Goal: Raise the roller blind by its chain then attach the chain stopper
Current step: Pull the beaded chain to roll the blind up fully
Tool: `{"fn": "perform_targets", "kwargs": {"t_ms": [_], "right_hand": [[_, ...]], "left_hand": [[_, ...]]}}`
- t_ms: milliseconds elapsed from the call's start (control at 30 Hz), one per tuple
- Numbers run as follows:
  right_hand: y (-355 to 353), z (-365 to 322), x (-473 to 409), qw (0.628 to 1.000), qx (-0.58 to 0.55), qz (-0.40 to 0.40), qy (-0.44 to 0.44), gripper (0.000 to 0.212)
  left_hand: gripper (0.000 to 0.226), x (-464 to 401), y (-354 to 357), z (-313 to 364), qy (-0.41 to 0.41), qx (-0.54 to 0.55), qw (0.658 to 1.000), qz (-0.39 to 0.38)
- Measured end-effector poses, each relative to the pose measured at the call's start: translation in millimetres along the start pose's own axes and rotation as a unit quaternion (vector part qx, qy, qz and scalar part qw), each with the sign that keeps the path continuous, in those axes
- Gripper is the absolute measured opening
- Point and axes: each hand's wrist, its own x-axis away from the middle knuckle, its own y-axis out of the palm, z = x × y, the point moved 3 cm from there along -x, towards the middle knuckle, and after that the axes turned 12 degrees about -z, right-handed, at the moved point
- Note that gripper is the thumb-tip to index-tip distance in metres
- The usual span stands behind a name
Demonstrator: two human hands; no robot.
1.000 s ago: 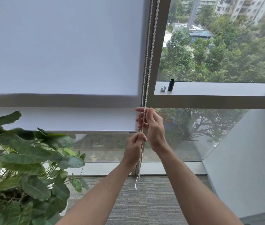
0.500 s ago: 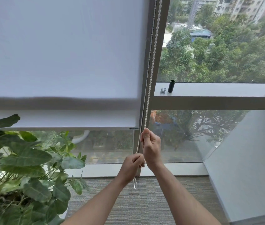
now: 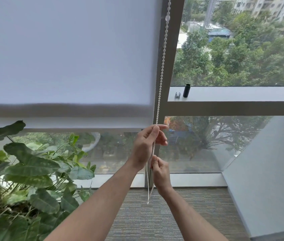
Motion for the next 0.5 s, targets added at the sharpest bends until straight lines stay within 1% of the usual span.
{"fn": "perform_targets", "kwargs": {"t_ms": [67,133,200,267,333,433,500], "right_hand": [[-3,3,1,1.000,0.003,-0.011,0.013,0.051],[-4,1,1,0.999,-0.001,-0.032,0.017,0.052],[-3,-1,0,0.997,-0.013,-0.061,0.038,0.050],[-4,-4,-3,0.993,-0.042,-0.098,0.058,0.051],[-11,-10,-10,0.990,-0.038,-0.122,0.065,0.049],[-27,-25,-26,0.992,-0.021,-0.102,0.072,0.038],[-36,-41,-38,0.995,-0.006,-0.073,0.060,0.045]], "left_hand": [[0.031,-1,2,0,0.009,-0.003,1.000,0.012],[0.033,0,0,-3,0.016,-0.015,0.999,0.045],[0.034,2,0,-6,0.024,-0.031,0.996,0.074],[0.035,2,2,-6,0.027,-0.035,0.996,0.082],[0.035,2,1,-6,0.026,-0.032,0.995,0.087],[0.033,6,-1,-16,0.013,-0.027,0.996,0.090],[0.032,13,-1,-29,-0.004,-0.034,0.995,0.089]]}}
